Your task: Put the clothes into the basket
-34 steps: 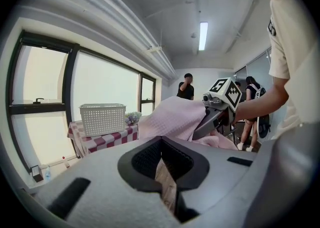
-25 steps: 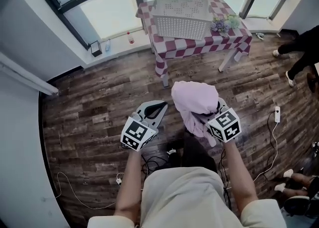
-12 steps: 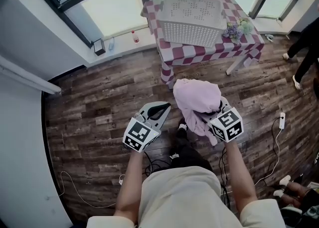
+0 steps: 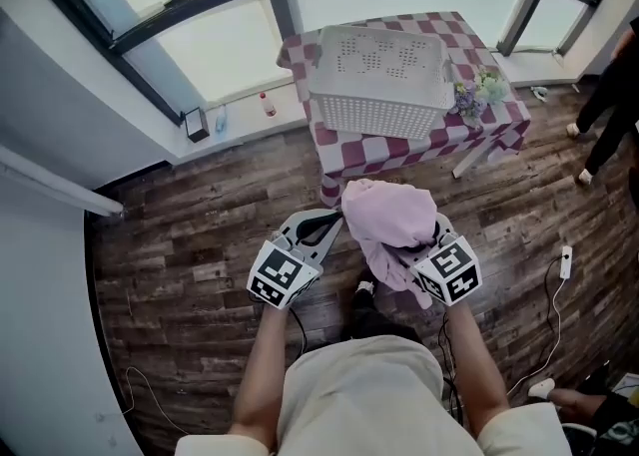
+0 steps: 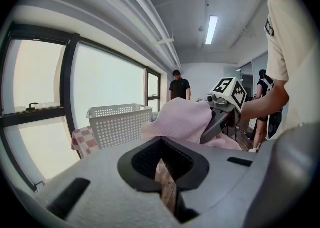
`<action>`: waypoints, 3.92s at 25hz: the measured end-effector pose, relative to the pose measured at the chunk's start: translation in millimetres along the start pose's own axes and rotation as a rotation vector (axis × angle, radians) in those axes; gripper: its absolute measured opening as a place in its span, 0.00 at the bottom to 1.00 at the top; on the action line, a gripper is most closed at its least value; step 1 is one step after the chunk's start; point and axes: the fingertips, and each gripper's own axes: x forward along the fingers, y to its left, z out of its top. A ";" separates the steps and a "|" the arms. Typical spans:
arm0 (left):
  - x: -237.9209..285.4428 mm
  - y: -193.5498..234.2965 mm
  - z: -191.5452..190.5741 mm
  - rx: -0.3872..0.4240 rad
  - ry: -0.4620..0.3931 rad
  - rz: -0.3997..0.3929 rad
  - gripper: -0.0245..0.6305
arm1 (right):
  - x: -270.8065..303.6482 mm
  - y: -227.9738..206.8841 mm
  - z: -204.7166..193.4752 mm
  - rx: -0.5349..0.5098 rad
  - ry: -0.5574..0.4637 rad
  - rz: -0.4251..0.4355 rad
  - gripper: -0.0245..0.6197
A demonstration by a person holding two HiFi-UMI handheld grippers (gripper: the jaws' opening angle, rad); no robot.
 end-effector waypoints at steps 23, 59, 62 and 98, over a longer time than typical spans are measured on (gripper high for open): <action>62.9 56.2 17.2 0.013 0.050 0.015 0.06 | 33.0 -85.7 23.0 -0.001 -0.015 0.034 0.52; 140.7 176.9 74.0 0.069 -0.026 -0.278 0.06 | 96.3 -141.7 111.5 -0.007 0.010 0.052 0.52; 143.6 176.7 82.6 0.081 -0.027 -0.293 0.06 | 93.6 -141.6 121.9 -0.008 0.005 0.077 0.52; 251.3 315.6 170.1 0.146 -0.042 -0.066 0.06 | 158.0 -298.8 239.9 -0.206 -0.099 0.085 0.52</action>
